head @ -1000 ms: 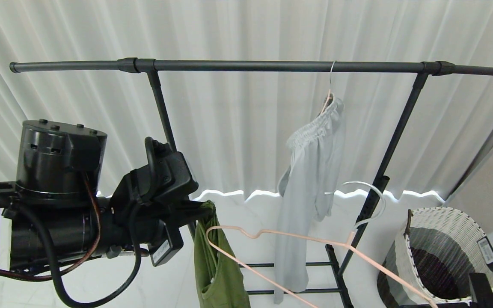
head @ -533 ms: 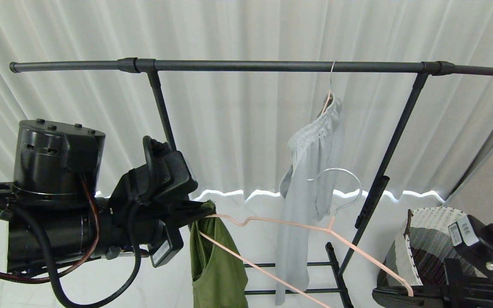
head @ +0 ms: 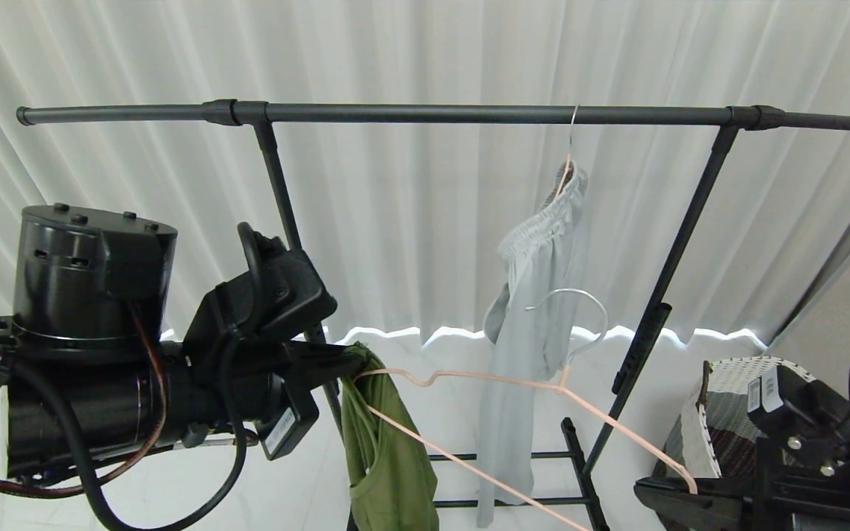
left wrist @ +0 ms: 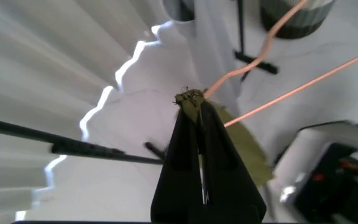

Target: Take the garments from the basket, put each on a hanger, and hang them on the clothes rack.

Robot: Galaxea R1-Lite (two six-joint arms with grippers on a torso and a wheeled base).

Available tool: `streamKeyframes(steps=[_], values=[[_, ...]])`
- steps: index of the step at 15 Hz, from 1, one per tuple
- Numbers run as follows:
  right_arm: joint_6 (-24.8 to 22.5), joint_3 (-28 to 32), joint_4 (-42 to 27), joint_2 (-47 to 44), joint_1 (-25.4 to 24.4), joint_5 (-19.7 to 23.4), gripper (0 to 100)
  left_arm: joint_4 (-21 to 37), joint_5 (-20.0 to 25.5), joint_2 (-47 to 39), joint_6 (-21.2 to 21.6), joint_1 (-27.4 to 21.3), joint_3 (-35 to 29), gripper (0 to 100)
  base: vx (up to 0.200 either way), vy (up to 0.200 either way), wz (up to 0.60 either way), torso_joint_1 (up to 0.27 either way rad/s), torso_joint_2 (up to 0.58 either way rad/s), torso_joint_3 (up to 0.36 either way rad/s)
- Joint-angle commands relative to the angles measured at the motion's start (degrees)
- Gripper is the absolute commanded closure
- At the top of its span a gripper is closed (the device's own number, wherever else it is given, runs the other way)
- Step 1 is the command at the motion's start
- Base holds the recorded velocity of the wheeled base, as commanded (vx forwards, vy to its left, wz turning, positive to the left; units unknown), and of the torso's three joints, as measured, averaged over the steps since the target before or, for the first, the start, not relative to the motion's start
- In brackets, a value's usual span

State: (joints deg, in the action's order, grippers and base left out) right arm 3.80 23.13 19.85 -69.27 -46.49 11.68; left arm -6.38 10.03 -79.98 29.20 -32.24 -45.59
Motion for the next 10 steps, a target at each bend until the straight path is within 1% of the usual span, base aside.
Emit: streamKeyframes(steps=[1,2,4,6,10], values=[[0.0,0.1,1.0,-0.7,-0.1,0.0,100,0.0,-1.3,0.1,-5.3,-4.3,-0.9,100,0.0,0.0,0.0,0.0,0.0,0.0],[0.0,0.2,2.0,-1.3,-0.2,0.0,100,0.0,-3.9,-0.1,-8.7,-6.5,-1.8,100,0.0,0.0,0.0,0.0,0.0,0.0],[-0.1,0.3,4.0,-2.6,-0.3,-0.3,100,0.0,-8.9,-0.3,-12.9,-9.6,-2.5,100,0.0,0.0,0.0,0.0,0.0,0.0],[-0.1,0.7,4.2,-3.0,-1.0,-1.3,100,0.0,-9.5,-0.2,-14.9,-10.5,-2.6,100,0.0,0.0,0.0,0.0,0.0,0.0],[-0.1,2.2,5.6,-6.3,-3.4,-2.0,100,0.0,-9.8,-0.3,-21.6,-13.8,-5.6,100,0.0,0.0,0.0,0.0,0.0,0.0]])
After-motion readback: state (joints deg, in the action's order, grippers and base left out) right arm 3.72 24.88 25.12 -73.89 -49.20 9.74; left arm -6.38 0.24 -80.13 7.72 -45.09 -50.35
